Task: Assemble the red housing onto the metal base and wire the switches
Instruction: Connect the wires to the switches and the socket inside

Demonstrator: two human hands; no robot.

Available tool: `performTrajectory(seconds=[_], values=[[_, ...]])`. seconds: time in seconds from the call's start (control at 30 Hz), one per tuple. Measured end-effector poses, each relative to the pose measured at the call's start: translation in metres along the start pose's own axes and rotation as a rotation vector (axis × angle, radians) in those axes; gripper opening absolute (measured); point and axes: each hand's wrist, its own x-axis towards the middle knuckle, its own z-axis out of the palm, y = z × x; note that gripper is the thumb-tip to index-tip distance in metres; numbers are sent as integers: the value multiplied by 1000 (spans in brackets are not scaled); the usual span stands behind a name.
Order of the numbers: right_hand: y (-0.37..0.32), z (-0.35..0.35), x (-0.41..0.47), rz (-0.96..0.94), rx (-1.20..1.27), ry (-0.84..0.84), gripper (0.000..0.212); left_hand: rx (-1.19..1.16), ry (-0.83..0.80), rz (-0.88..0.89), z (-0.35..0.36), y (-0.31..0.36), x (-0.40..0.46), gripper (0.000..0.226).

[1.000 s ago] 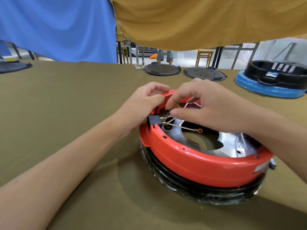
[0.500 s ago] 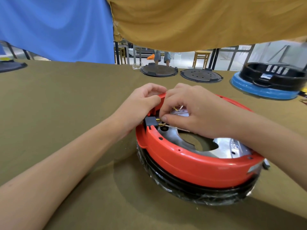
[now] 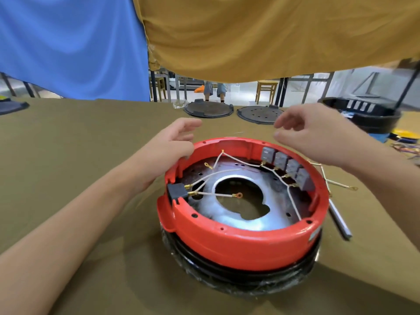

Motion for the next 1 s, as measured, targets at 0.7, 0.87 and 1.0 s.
performTrajectory(seconds=[0.7, 0.87, 1.0], values=[[7, 14, 1, 72, 172, -323, 13, -34, -211, -88, -13, -6, 5, 41], [5, 28, 1, -13, 417, -212, 15, -134, -155, -177, -22, -11, 12, 56], [27, 17, 15, 232, 641, -96, 15, -200, -227, -127, -16, -14, 9, 56]])
